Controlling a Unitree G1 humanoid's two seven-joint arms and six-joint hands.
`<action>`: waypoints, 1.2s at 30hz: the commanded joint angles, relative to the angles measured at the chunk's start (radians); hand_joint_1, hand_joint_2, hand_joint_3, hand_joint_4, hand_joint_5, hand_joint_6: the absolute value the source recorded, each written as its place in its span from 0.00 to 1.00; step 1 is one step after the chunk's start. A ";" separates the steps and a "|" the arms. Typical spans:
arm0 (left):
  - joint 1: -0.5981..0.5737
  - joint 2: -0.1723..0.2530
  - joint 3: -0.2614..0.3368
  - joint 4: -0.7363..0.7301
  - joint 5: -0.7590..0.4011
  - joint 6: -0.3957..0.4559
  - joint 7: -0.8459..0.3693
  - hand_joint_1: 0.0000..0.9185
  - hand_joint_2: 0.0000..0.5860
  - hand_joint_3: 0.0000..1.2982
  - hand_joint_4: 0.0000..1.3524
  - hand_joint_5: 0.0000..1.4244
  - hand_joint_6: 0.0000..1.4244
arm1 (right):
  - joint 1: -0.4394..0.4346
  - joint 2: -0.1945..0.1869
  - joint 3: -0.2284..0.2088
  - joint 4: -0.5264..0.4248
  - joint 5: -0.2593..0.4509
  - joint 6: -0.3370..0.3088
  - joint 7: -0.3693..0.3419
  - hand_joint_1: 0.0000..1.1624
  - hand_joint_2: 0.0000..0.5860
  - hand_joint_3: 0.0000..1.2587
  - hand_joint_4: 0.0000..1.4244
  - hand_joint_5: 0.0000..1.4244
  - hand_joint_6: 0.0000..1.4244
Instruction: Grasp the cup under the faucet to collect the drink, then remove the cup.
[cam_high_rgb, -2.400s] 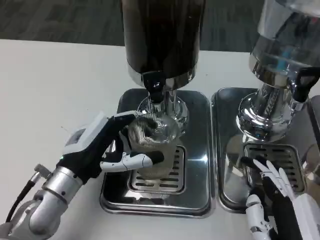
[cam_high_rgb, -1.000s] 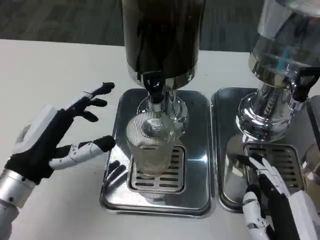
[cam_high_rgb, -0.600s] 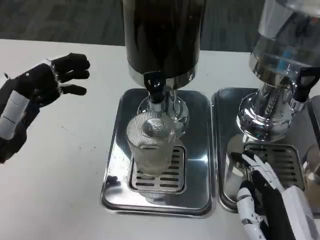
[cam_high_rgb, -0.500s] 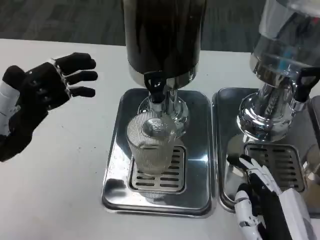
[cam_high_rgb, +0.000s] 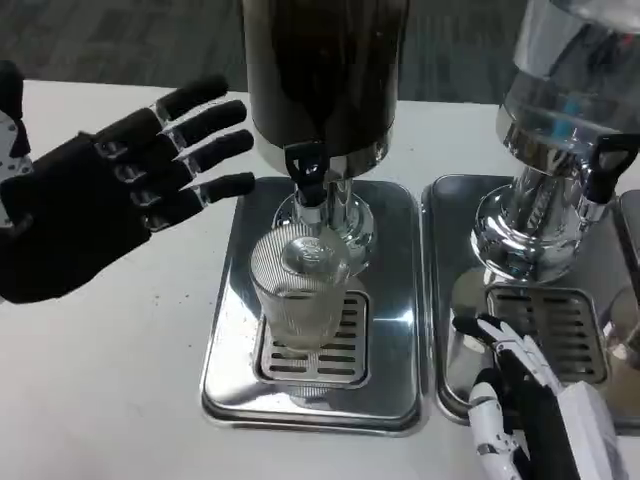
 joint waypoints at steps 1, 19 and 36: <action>-0.048 0.008 0.012 0.032 0.031 0.053 -0.041 0.00 0.17 0.05 0.00 0.00 0.06 | -0.006 0.005 0.000 0.020 0.016 -0.017 -0.020 0.02 1.00 0.19 0.08 0.04 0.04; -0.175 -0.007 0.006 0.066 0.154 0.034 -0.073 0.00 0.21 0.20 0.09 0.08 0.14 | -0.019 0.034 0.018 0.066 0.032 -0.026 -0.063 0.01 1.00 0.20 0.09 0.05 0.03; -0.215 -0.051 0.000 0.044 0.221 -0.056 -0.015 0.00 0.20 0.22 0.11 0.09 0.15 | -0.021 0.040 0.015 0.078 0.055 -0.029 -0.064 0.00 0.99 0.20 0.10 0.06 0.03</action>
